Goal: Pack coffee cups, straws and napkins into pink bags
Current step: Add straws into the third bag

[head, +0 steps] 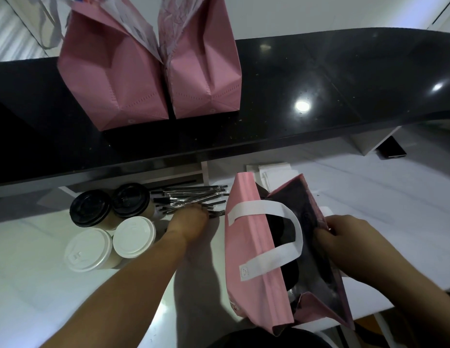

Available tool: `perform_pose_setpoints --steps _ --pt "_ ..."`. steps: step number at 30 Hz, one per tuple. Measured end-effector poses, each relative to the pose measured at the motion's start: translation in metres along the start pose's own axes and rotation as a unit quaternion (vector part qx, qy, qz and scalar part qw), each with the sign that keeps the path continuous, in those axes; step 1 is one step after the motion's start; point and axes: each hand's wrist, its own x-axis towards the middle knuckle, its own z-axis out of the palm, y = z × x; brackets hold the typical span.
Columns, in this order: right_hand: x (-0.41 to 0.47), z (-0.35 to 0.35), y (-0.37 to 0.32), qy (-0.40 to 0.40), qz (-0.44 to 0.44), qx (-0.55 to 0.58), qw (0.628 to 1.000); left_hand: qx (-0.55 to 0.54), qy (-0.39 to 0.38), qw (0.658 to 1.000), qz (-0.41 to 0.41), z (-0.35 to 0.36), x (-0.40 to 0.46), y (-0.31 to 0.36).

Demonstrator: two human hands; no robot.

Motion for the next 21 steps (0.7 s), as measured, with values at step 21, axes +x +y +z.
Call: perform_pose_setpoints --steps 21 --pt "0.004 0.002 0.002 0.015 -0.013 -0.01 1.0 -0.664 0.0 0.721 -0.2 -0.019 -0.016 -0.025"
